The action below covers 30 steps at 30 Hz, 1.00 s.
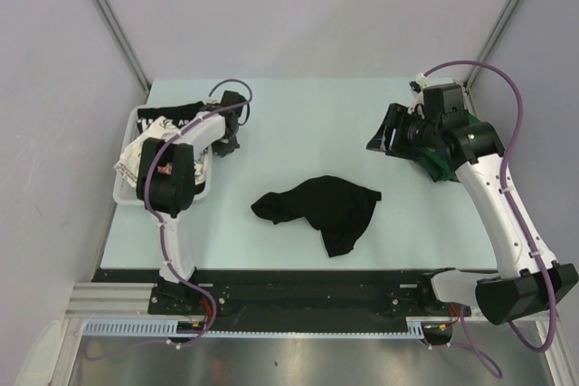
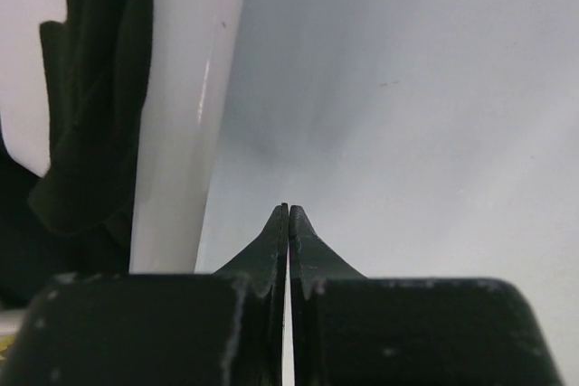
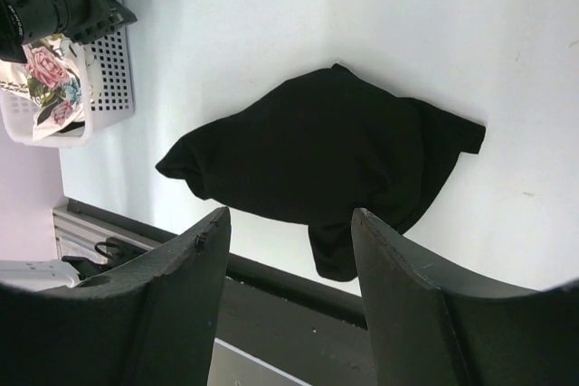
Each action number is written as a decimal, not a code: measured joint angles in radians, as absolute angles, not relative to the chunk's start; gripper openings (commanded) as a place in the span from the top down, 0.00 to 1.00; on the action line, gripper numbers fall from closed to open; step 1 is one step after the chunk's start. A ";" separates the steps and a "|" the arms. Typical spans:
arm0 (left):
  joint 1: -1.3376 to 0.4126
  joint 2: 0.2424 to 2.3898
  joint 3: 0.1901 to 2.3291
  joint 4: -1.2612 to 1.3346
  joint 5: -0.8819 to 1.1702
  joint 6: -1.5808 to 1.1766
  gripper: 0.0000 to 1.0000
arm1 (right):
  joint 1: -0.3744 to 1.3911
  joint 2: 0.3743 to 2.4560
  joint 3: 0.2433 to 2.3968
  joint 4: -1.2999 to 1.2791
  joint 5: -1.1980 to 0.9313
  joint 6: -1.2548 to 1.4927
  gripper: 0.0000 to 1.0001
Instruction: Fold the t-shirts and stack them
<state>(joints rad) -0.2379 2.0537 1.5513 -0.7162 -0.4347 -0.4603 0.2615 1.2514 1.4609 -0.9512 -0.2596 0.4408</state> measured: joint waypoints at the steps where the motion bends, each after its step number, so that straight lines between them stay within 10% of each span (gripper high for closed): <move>1: -0.234 2.053 1.549 -0.717 -0.435 -0.459 1.00 | 0.262 1.248 1.457 -0.952 -0.259 0.441 0.39; 16: -0.150 1.976 1.427 -0.709 -0.442 -0.417 0.99 | 0.264 1.219 1.384 -0.941 -0.252 0.468 0.37; 24: -0.131 1.895 1.383 -0.656 -0.286 -0.405 0.61 | 0.301 1.256 1.277 -0.905 -0.199 0.467 0.38; 30: -0.150 1.741 1.332 -0.582 -0.115 -0.401 0.55 | 0.312 1.340 1.166 -0.878 -0.130 0.467 0.40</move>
